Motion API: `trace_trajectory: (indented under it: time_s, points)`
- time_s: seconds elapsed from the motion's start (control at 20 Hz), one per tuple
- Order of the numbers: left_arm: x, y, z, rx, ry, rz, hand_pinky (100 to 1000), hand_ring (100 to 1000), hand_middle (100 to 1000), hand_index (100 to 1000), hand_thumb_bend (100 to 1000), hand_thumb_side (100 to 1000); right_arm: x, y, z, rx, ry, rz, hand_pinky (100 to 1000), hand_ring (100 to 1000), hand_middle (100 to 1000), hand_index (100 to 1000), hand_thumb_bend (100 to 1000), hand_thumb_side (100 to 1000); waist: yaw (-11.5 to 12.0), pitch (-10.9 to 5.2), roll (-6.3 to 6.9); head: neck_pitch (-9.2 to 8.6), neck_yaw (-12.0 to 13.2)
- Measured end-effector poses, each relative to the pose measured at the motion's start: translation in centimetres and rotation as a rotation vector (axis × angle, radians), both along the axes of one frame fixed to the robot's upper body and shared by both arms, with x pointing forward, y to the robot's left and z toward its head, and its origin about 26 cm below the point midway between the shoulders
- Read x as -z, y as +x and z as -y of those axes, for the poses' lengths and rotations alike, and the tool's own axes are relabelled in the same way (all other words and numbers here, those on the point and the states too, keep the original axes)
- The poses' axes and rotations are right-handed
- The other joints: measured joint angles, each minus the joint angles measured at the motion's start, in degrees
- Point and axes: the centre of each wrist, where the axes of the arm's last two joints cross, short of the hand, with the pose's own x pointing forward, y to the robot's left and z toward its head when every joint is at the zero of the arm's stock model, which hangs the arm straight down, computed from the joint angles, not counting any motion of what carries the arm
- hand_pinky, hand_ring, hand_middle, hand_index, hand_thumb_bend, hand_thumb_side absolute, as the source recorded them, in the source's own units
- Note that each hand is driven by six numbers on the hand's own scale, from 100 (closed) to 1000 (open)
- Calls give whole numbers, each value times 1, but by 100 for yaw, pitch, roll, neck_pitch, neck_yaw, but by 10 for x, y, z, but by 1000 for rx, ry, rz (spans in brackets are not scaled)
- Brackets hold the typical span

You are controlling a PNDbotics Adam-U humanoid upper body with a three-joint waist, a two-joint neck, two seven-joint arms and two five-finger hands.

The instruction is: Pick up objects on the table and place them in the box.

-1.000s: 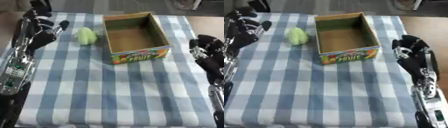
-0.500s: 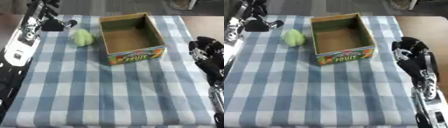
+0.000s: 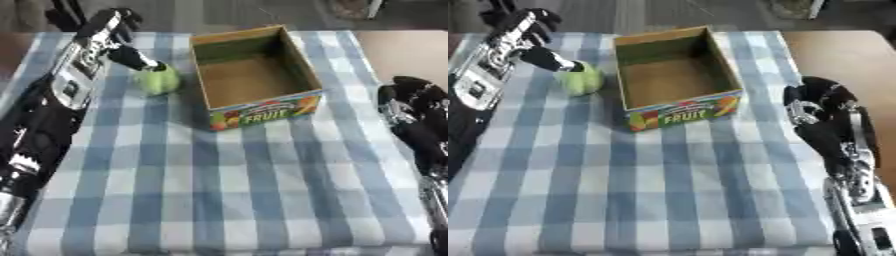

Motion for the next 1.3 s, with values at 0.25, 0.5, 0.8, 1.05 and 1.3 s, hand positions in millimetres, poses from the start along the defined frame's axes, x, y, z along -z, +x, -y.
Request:
trace_trajectory:
  time_s: [0.25, 0.5, 0.8, 1.05, 1.3]
  points:
    - [7, 4, 6, -40, 119, 2, 744, 759, 784, 859, 860, 217, 0, 0, -1, -12, -3, -2, 621, 702, 616, 727, 306, 270, -69, 15, 9, 0, 36]
    - [11, 4, 12, -63, 244, 19, 793, 805, 819, 869, 856, 210, 0, 0, -2, -13, -3, -2, 621, 702, 615, 727, 305, 270, -95, 23, 10, 0, 51]
    - [18, 4, 14, -48, 316, -69, 756, 786, 801, 865, 843, 166, 0, 0, -2, -13, -3, -2, 622, 702, 614, 728, 303, 270, -99, 23, 10, 0, 52]
    - [21, 4, 13, -66, 332, -108, 695, 734, 747, 833, 819, 123, 0, 0, -2, -13, -3, -2, 622, 701, 614, 728, 303, 270, -101, 25, 10, 0, 51]
    - [26, 3, 11, -102, 332, -116, 666, 693, 717, 817, 723, 120, 0, 0, -2, -13, -3, -2, 622, 700, 614, 728, 300, 270, -112, 28, 9, 0, 51]
